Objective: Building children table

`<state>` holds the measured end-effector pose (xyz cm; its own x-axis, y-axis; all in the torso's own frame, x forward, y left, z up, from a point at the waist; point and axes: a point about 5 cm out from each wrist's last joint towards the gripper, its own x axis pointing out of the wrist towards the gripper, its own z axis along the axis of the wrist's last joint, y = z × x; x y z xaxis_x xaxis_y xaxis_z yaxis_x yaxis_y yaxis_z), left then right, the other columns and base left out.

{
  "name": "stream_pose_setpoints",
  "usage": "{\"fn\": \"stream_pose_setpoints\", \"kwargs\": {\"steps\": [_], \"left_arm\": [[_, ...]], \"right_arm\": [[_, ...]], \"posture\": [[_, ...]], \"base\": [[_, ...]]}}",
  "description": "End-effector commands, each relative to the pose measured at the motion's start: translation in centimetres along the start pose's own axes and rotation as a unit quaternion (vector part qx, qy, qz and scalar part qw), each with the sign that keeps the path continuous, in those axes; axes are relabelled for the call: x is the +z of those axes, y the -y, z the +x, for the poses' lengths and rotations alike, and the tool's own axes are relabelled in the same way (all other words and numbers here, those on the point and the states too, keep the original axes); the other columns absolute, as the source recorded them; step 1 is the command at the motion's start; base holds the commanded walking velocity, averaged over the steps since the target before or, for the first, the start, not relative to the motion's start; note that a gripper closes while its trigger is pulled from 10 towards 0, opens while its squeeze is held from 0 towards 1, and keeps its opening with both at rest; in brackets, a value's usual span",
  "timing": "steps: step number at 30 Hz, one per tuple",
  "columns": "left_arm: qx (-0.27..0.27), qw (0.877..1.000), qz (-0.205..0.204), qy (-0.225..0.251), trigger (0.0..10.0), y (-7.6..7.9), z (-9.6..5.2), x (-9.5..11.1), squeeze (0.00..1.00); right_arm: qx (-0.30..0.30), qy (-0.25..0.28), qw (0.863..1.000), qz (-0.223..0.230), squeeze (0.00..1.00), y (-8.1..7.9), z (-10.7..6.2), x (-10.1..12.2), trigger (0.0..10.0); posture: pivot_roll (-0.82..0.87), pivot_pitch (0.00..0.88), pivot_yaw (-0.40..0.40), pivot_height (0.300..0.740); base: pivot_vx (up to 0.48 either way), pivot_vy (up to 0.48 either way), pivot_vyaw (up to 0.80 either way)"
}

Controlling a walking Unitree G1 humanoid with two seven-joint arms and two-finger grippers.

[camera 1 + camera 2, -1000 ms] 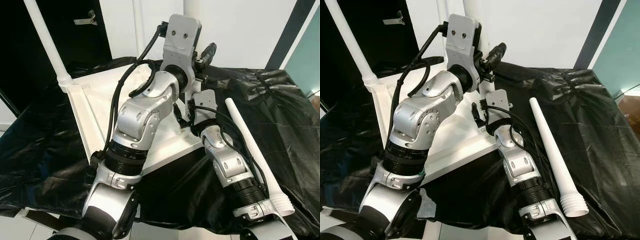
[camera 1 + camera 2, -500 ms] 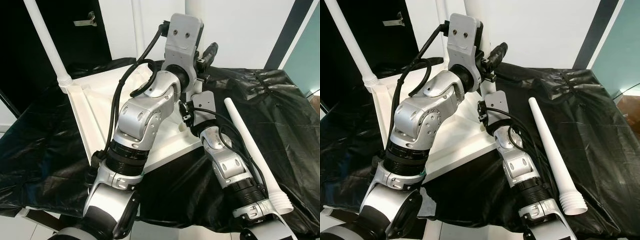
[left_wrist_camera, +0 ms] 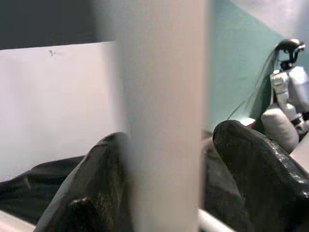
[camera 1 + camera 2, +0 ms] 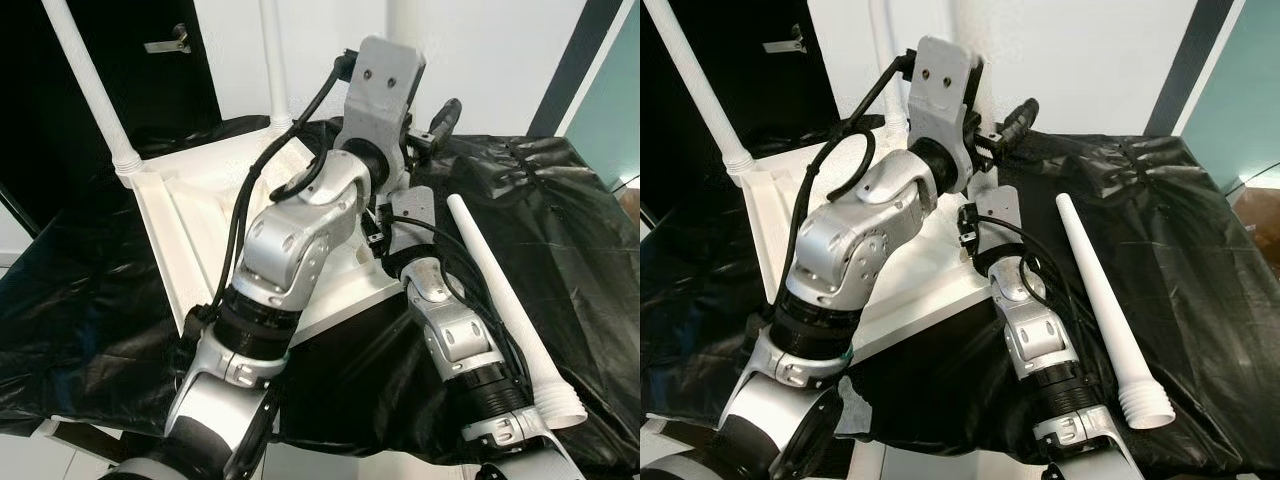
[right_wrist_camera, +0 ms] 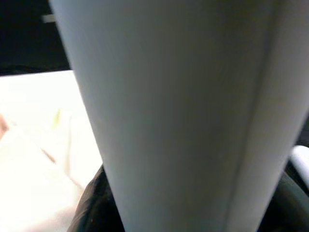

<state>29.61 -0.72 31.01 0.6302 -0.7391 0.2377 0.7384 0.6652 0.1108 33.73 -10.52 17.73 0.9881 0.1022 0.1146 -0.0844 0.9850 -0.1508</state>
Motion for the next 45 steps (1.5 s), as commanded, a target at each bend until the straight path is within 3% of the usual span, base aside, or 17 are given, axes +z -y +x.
{"fn": "stream_pose_setpoints", "kwargs": {"steps": [1,8,16,24,28,35,45], "left_arm": [[-0.040,0.999,0.007,0.009,10.0,0.4,-0.5,0.0,0.00],[-0.043,0.999,0.021,-0.014,10.0,-0.5,-2.0,-1.5,0.00],[-0.038,0.997,0.033,-0.063,10.0,-1.0,-3.8,-4.2,0.00],[-0.042,0.980,0.075,-0.182,10.0,-1.0,-6.0,-10.1,0.00],[-0.052,0.976,0.083,-0.197,10.0,-0.6,-6.2,-10.9,0.00],[-0.028,0.953,0.108,-0.282,10.0,-0.1,-6.6,-14.8,0.00],[-0.027,0.949,0.104,-0.296,10.0,0.7,-6.4,-15.8,0.00]], "right_arm": [[-0.021,-0.004,1.000,0.021,0.00,1.0,-0.2,-0.2,10.0],[-0.062,-0.030,0.996,0.050,0.00,2.9,-0.8,-1.4,10.0],[-0.077,-0.080,0.992,0.066,0.00,3.2,-2.3,-3.9,10.0],[-0.101,-0.069,0.989,0.079,0.00,4.7,-1.8,-3.5,10.0],[-0.106,-0.059,0.990,0.078,0.00,5.0,-1.7,-3.0,10.0],[-0.141,-0.037,0.987,0.064,0.00,6.8,-2.1,-1.9,10.0],[-0.143,-0.038,0.988,0.051,0.00,7.3,-2.3,-1.9,10.0]], "posture": [[-0.06,0.000,0.026,0.740],[-0.06,0.002,0.025,0.740],[-0.06,0.016,0.031,0.740],[-0.05,0.023,0.035,0.740],[-0.05,0.024,0.037,0.740],[-0.05,0.029,0.039,0.740],[-0.06,0.038,0.038,0.740]], "base": [[0.000,0.000,0.00],[0.000,0.000,0.00],[0.000,0.000,0.00],[0.000,0.000,0.00],[0.000,0.000,0.00],[0.000,0.000,0.00],[0.000,0.000,0.00]]}}
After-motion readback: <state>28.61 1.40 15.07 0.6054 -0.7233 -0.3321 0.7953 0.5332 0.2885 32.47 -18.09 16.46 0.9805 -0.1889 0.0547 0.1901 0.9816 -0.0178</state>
